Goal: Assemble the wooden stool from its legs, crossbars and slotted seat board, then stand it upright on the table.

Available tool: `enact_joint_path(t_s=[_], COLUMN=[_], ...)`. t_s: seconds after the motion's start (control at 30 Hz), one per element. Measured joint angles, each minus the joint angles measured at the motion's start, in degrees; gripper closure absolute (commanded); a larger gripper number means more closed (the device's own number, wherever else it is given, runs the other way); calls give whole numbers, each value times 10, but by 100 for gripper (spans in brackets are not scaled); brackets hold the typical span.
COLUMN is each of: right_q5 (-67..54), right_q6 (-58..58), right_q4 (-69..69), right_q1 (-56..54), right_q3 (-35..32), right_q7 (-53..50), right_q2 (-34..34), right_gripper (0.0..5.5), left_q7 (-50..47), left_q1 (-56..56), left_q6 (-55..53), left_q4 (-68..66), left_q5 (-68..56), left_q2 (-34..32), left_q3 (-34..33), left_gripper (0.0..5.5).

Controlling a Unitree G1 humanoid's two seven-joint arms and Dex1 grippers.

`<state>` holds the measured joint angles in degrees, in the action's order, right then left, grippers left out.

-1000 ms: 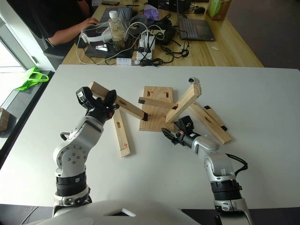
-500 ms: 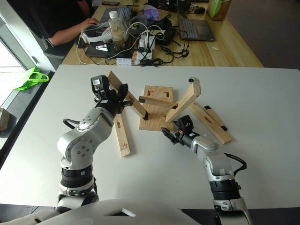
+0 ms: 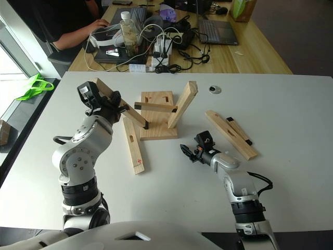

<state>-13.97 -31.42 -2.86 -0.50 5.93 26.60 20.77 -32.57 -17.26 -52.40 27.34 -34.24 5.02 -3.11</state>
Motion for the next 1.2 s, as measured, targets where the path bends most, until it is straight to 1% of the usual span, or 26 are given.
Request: enact_joint_path(t_s=[0.23, 0.47, 0.7, 0.9, 0.93, 0.97, 1.07, 1.13, 1.2], right_q5=[4, 8, 7, 7, 7, 8, 9, 9, 9], right_q6=[-1, -7, -28, -38, -38, -39, -39, -39, -39], right_q4=[-3, -12, -25, -31, -31, -31, -32, -34, -36], right_q1=[1, 1, 2, 1, 0, 0, -1, -1, -2], right_q3=[1, 2, 0, 0, 0, 0, 0, 0, 0], right_q7=[-9, -15, -13, -11, -11, -12, -13, -14, -14], right_q2=[-7, -19, -29, -30, -30, -31, -32, -32, -32], right_gripper=[167, 167, 167, 167, 167, 167, 167, 167, 167], left_q7=[24, 63, 121, 161, 165, 170, 181, 182, 188], left_q1=[-17, -4, 52, 70, 70, 69, 69, 67, 66], left_q6=[-21, -22, 23, 59, 62, 67, 74, 75, 73], left_q4=[-4, 7, 33, 27, 24, 17, 2, -2, -6], left_q5=[58, 79, 102, 151, 158, 167, 179, 186, 184], left_q2=[0, -4, -23, -41, -41, -40, -36, -30, -22], left_q3=[85, 89, 91, 124, 128, 133, 134, 133, 123], left_gripper=[448, 448, 448, 448, 411, 406, 362, 342, 342])
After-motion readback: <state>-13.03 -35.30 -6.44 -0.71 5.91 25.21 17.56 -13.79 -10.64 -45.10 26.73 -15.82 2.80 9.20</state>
